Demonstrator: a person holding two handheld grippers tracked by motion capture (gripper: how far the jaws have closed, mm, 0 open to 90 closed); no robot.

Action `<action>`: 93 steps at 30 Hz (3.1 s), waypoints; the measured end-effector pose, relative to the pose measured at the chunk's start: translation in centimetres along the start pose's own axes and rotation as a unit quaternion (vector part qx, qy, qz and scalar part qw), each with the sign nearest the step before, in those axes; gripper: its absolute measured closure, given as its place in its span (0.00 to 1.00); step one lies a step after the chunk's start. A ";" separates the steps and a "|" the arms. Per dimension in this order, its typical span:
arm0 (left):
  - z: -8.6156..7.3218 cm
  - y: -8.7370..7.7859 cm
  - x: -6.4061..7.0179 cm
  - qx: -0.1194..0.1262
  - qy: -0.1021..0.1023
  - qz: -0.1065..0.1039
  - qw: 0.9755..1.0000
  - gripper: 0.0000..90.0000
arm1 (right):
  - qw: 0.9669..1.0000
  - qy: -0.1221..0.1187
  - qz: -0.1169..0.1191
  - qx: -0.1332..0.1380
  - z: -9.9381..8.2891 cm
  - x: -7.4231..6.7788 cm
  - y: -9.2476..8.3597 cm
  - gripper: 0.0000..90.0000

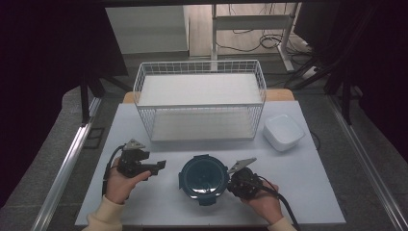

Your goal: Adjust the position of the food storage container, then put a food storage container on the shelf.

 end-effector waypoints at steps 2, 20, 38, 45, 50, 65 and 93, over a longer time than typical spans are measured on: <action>0.0 0.0 -0.1 -0.001 0.000 0.001 1.000 0.26 | 1.000 -0.004 0.005 -0.003 0.3 0.0 0.3 1.00; 0.1 -0.3 0.0 0.008 -0.005 -0.001 1.000 0.26 | 0.997 -0.008 0.052 0.058 -0.2 -0.9 -2.7 1.00; 0.1 -1.2 0.9 0.025 -0.019 -0.015 0.999 0.26 | 0.979 0.060 0.028 0.195 1.7 2.9 -6.6 0.38; 0.3 -1.4 1.5 0.028 -0.017 -0.022 0.999 0.26 | 0.973 0.084 0.028 0.211 1.5 3.5 -6.7 0.26; 1.1 -1.8 1.9 0.048 -0.014 -0.022 0.998 0.27 | 0.972 0.092 0.035 0.214 1.7 3.5 -6.2 0.21; 1.6 -3.3 3.7 0.058 -0.032 -0.072 0.995 0.26 | 0.968 0.095 0.061 0.226 4.4 1.7 -6.6 0.22; -1.0 -0.7 5.5 -0.053 -0.133 -0.198 0.970 0.16 | 0.971 0.126 0.121 0.166 4.7 0.8 -1.5 0.15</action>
Point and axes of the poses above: each handheld gripper's, and its own axes: y roughly forward along the jaws, z roughly out of its top, x roughly to its right, the point moved 10 cm from there along y, roughly forward along the jaws, and after that the axes turned 11 degrees about z, right-handed, at the moved point
